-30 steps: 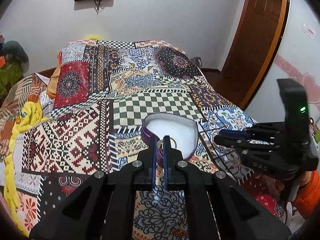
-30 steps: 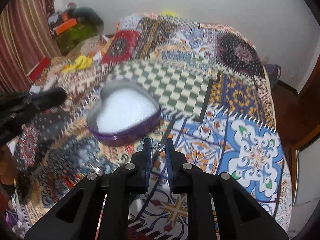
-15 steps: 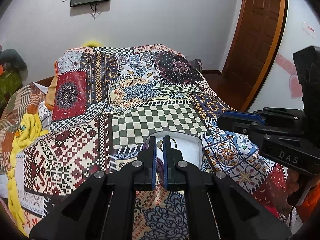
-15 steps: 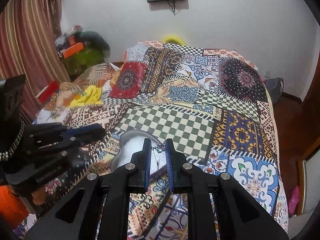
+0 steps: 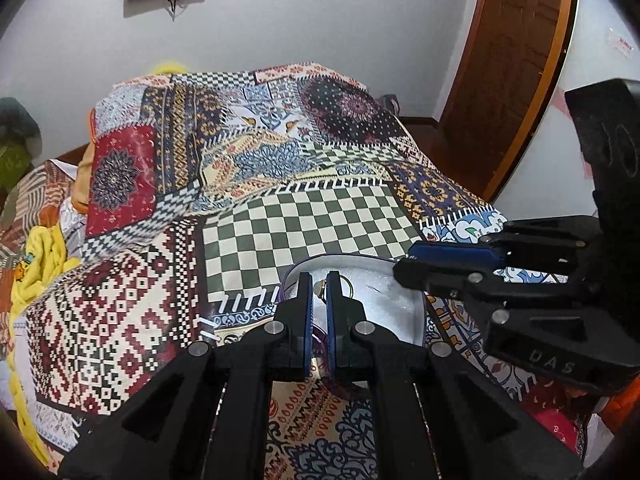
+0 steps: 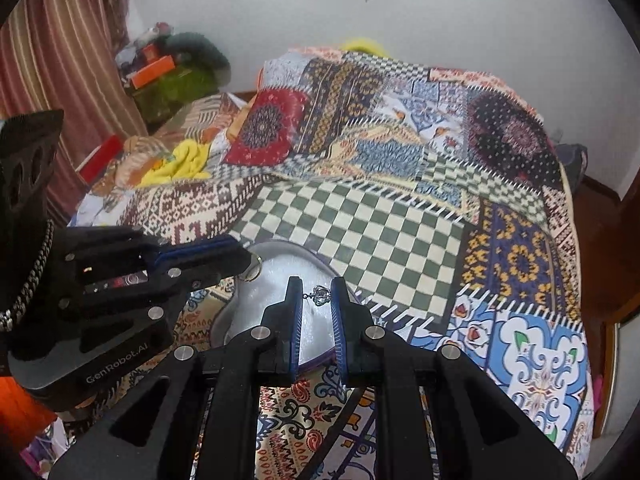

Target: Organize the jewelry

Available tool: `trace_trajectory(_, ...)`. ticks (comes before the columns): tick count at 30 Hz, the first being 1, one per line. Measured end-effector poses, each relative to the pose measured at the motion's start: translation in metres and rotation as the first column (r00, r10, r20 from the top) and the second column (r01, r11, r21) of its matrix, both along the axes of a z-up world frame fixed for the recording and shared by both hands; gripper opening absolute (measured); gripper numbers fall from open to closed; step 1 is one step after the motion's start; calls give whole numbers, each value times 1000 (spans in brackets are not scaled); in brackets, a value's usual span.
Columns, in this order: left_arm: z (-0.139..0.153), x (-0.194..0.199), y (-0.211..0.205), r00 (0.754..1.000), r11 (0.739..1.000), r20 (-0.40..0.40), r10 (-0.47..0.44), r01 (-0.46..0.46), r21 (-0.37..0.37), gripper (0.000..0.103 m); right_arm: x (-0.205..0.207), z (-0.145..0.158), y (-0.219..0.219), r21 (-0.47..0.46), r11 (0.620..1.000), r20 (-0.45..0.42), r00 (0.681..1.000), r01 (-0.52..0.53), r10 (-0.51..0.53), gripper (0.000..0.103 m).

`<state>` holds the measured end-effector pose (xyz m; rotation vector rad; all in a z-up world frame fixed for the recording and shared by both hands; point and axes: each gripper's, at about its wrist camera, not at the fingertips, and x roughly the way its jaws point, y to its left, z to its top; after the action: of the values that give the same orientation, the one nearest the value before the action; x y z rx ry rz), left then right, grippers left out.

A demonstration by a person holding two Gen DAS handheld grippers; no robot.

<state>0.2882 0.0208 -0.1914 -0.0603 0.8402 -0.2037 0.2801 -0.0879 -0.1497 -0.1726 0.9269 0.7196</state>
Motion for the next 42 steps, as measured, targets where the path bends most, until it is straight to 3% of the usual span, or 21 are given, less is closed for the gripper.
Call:
trace_trajectory(12, -10, 13, -5, 998, 999, -42, -38, 37, -11, 5, 6, -15, 5, -26, 999, -50, 998, -42, 41, 13)
trace_trajectory(22, -5, 12, -4, 998, 999, -42, -37, 36, -9, 5, 0, -14, 10, -74, 995, -6, 998, -70, 70, 13)
trace_trajectory(30, 14, -3, 1, 1000, 1000, -13, -20, 20, -1, 5, -9, -5, 10, -119, 992, 47, 997, -50, 56, 18)
trace_trajectory(42, 45, -44, -3, 999, 999, 27, -22, 21, 36, 6, -37, 29, 1, -93, 996, 92, 995, -16, 24, 19)
